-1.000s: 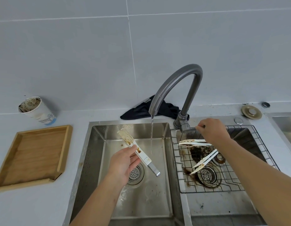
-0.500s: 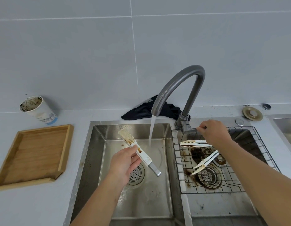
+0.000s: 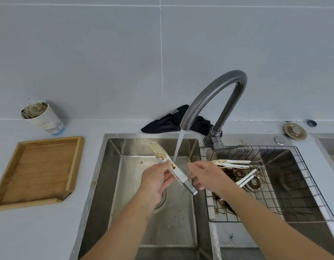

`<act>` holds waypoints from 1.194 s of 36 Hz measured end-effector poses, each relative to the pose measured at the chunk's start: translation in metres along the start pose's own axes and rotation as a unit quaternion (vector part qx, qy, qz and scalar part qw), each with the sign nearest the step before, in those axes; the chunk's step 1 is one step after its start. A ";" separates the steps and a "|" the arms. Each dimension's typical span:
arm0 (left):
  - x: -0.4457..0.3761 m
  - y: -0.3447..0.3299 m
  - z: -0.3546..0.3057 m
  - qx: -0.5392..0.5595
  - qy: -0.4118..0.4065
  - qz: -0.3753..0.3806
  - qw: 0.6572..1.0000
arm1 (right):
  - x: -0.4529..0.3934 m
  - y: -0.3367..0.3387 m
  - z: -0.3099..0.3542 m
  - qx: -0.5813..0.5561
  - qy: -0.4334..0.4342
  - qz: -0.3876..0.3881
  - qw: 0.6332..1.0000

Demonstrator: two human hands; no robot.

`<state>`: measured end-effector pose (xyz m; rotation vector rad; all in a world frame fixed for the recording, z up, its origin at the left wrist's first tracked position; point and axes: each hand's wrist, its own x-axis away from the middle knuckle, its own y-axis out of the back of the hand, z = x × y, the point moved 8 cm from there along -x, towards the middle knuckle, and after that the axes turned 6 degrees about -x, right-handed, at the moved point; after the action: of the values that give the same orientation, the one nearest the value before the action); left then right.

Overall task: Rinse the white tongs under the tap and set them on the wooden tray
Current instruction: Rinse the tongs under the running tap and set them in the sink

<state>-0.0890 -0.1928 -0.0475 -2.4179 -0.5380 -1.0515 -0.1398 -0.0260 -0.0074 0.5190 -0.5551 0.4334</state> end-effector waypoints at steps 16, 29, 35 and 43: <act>-0.024 -0.005 0.013 0.030 0.055 -0.021 0.998 | -0.034 -0.045 -0.005 -0.215 -0.107 0.045 0.970; -0.043 -0.016 0.022 -0.001 0.027 -0.004 1.000 | -0.047 -0.042 -0.011 -0.167 -0.077 -0.007 0.983; -0.053 -0.015 0.012 -0.006 -0.004 -0.009 1.000 | -0.034 -0.035 -0.014 -0.137 -0.076 -0.021 0.988; -0.066 0.005 0.002 0.003 -0.016 -0.079 0.997 | -0.009 -0.023 -0.022 -0.149 -0.077 -0.016 0.986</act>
<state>-0.1275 -0.2069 -0.1001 -2.4228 -0.7526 -1.0755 -0.1264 -0.0342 -0.0364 0.2746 -0.7463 0.2740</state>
